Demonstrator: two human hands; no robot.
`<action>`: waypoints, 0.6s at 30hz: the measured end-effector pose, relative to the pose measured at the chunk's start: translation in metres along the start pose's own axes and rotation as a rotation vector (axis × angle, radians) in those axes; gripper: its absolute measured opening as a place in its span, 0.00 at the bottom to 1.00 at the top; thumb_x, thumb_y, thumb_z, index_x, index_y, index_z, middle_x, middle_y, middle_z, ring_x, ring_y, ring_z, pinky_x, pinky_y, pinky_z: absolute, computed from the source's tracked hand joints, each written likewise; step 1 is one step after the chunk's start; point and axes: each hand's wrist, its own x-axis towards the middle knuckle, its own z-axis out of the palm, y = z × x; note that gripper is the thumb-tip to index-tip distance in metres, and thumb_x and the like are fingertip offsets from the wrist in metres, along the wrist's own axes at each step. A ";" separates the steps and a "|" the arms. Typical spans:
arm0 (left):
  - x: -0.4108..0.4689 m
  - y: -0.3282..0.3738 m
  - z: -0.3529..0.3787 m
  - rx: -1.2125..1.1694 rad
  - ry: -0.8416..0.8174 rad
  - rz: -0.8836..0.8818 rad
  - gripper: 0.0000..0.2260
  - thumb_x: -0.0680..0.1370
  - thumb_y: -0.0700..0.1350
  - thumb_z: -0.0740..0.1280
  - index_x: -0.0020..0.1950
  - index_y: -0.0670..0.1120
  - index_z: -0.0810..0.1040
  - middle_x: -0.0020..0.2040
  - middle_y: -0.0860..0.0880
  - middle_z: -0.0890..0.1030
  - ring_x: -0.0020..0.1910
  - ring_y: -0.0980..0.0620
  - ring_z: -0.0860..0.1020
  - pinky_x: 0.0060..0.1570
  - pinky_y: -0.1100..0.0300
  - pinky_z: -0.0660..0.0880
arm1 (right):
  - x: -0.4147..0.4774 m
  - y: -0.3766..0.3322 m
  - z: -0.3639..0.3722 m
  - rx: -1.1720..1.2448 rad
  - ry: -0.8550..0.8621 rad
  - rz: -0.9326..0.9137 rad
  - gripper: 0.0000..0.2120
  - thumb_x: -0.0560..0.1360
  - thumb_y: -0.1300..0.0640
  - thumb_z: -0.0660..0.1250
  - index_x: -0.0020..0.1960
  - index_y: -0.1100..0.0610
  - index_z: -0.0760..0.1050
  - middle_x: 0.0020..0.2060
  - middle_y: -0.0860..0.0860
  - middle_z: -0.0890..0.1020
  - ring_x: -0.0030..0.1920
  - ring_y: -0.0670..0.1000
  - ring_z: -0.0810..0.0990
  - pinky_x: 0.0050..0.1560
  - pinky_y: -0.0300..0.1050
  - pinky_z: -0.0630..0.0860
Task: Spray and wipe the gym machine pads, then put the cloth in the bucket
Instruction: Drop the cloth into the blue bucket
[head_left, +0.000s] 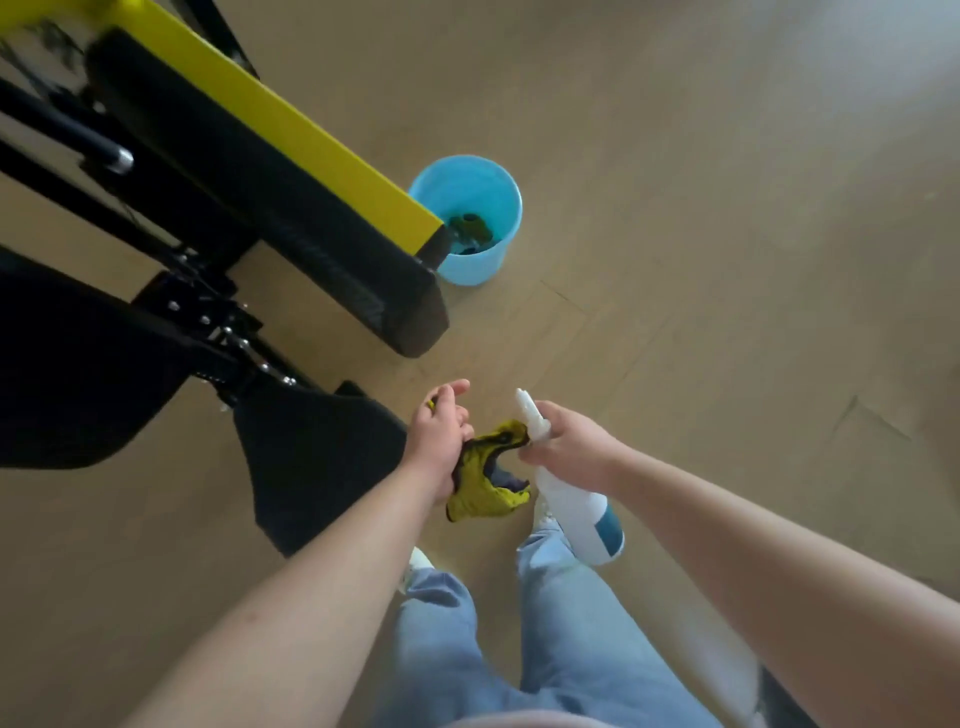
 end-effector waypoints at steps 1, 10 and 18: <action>-0.004 0.008 0.017 -0.010 0.009 0.007 0.15 0.87 0.53 0.55 0.58 0.50 0.80 0.31 0.54 0.68 0.28 0.57 0.67 0.32 0.64 0.70 | -0.005 0.006 -0.016 -0.006 0.021 -0.006 0.14 0.77 0.55 0.71 0.60 0.46 0.72 0.46 0.47 0.79 0.48 0.52 0.78 0.40 0.43 0.72; -0.002 0.089 0.150 -0.115 0.025 0.092 0.16 0.87 0.53 0.54 0.55 0.51 0.81 0.35 0.53 0.68 0.31 0.56 0.68 0.37 0.63 0.72 | -0.002 0.009 -0.150 -0.162 0.123 -0.041 0.10 0.80 0.53 0.65 0.52 0.61 0.75 0.45 0.58 0.82 0.45 0.61 0.83 0.45 0.56 0.82; 0.058 0.172 0.215 0.032 -0.014 0.199 0.13 0.87 0.53 0.57 0.57 0.53 0.80 0.52 0.50 0.84 0.54 0.51 0.83 0.54 0.57 0.79 | 0.061 -0.060 -0.233 -0.113 0.164 -0.179 0.10 0.80 0.50 0.69 0.55 0.55 0.82 0.48 0.54 0.85 0.50 0.58 0.83 0.56 0.57 0.81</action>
